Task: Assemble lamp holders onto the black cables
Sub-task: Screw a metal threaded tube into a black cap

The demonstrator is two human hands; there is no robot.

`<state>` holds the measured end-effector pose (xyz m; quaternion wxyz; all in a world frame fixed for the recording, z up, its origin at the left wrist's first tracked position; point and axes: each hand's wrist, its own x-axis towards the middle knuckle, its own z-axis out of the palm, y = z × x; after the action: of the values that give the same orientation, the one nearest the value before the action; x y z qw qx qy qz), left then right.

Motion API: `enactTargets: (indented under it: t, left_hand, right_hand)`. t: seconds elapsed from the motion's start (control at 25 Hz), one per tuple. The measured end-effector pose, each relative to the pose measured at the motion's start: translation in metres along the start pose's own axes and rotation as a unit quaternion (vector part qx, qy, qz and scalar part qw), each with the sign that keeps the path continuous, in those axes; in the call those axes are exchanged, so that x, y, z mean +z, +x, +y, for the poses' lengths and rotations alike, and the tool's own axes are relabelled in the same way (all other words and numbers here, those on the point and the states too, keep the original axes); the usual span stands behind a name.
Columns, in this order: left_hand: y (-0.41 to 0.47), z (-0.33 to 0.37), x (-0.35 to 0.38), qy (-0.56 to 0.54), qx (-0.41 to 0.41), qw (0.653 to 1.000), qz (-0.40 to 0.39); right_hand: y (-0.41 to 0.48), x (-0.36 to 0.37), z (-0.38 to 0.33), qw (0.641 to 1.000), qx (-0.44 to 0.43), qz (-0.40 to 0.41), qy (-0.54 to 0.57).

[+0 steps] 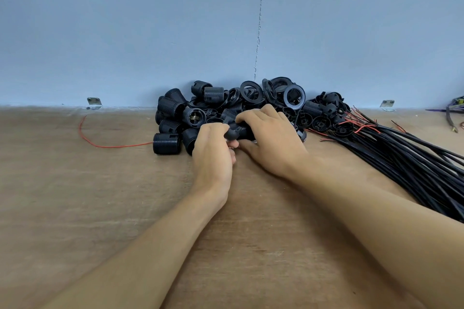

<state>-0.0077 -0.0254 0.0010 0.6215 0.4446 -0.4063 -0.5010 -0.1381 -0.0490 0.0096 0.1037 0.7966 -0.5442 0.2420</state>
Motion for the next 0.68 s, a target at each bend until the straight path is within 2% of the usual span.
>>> enactTargets:
  t: [0.08,0.16,0.28,0.36,0.56,0.68]
  left_hand:
    - [0.001,-0.001,-0.001,0.002,0.004,1.0,0.001]
    - [0.001,-0.001,-0.001,0.007,0.007,1.0,0.003]
    - [0.001,-0.001,-0.002,0.007,0.01,1.0,0.001]
    - [0.0,-0.001,-0.002,0.011,0.007,1.0,-0.007]
    - [-0.001,-0.004,-0.003,0.073,0.024,0.996,-0.052]
    - [-0.004,-0.005,0.0,0.105,0.029,0.992,-0.064]
  right_hand:
    - [-0.005,-0.004,0.002,1.0,0.001,0.02,0.01]
    - [-0.013,-0.011,0.005,0.997,0.013,0.046,0.066]
    - [-0.027,-0.021,0.013,0.975,0.08,0.074,0.192]
    - [-0.039,-0.027,0.022,0.962,0.121,0.089,0.228]
    - [-0.064,-0.037,0.04,0.975,0.137,0.018,0.174]
    - [-0.069,-0.042,0.038,0.972,0.134,0.026,0.193]
